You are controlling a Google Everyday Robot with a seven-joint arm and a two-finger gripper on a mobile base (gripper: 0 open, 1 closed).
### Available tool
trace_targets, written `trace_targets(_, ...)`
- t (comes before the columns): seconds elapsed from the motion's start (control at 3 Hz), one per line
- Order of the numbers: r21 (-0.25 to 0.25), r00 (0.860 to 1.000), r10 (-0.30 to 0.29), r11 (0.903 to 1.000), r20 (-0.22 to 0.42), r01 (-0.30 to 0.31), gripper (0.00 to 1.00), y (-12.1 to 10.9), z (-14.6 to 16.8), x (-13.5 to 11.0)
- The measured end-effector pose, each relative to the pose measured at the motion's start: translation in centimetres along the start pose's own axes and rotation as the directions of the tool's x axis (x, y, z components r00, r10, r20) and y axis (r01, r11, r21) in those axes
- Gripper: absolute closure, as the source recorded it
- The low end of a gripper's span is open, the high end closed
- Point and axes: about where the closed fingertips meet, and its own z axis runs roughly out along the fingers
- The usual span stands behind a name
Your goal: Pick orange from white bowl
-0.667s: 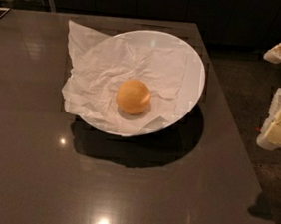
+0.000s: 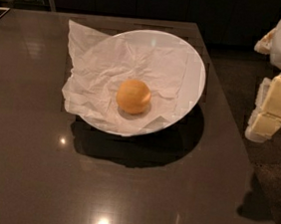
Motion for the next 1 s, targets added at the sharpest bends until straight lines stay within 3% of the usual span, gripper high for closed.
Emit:
trace_targets(0.33,-0.004,0.998,-0.035,0.9994,-0.047,0.035,0.0,-0.5,-0.1,-2.9)
trace_targets(0.67,-0.004,0.998,-0.035,0.9994,-0.047,0.035,0.0,-0.5,-0.1,-2.9)
trace_targets(1.0,0.005,0.995,-0.086,0.9963,-0.046,0.086,0.0,-1.4,0.7,-9.2)
